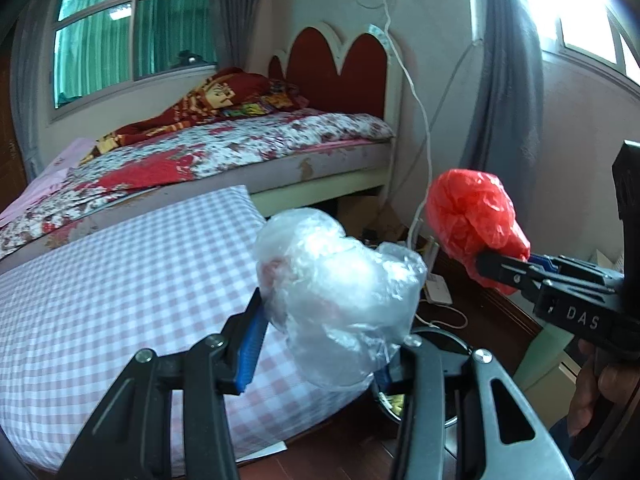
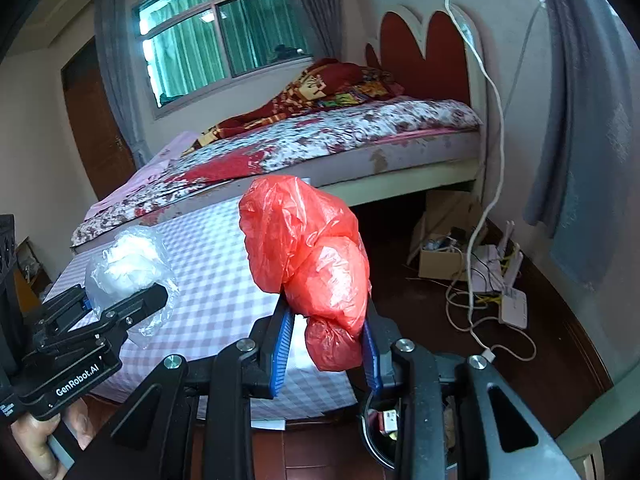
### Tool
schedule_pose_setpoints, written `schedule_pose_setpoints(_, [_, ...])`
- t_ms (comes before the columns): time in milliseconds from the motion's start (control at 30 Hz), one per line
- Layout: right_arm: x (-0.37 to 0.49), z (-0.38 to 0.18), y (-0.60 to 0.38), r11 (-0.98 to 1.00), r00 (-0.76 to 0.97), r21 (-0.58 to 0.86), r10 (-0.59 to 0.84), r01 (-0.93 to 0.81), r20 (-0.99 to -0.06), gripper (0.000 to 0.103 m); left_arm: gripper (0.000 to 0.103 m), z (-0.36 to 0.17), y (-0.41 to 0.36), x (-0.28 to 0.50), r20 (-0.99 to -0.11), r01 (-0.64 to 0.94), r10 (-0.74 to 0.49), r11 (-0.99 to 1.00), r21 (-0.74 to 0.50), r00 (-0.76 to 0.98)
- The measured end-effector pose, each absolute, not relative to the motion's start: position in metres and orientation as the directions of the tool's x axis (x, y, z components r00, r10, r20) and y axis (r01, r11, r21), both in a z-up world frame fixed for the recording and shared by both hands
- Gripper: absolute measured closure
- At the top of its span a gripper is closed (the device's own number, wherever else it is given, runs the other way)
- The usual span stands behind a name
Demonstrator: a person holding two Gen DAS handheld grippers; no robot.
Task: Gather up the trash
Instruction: 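Lift both bags and carry them over the black bin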
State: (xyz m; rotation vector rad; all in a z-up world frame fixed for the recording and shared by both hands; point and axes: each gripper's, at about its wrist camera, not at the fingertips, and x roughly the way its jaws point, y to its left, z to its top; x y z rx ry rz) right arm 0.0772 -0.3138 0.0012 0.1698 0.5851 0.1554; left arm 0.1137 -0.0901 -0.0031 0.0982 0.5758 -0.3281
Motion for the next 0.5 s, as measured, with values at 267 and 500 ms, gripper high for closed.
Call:
schedule_pose_setpoints(267, [0.061, -0.009, -0.345, 0.981, 0.822, 0.193, 0.127, -0.022, -0.556, 0.071, 0.057, -0.017, -0.123, 0.109, -0.575, 0.402, -0.339, 0.915, -0.018, 0.745])
schedule_pose_setpoints(500, [0.049, -0.023, -0.366, 0.982, 0.808, 0.186, 0.081, 0.035, -0.584, 0.071, 0.057, -0.029, -0.150, 0.106, -0.596, 0.455, -0.383, 0.890, -0.033, 0.706])
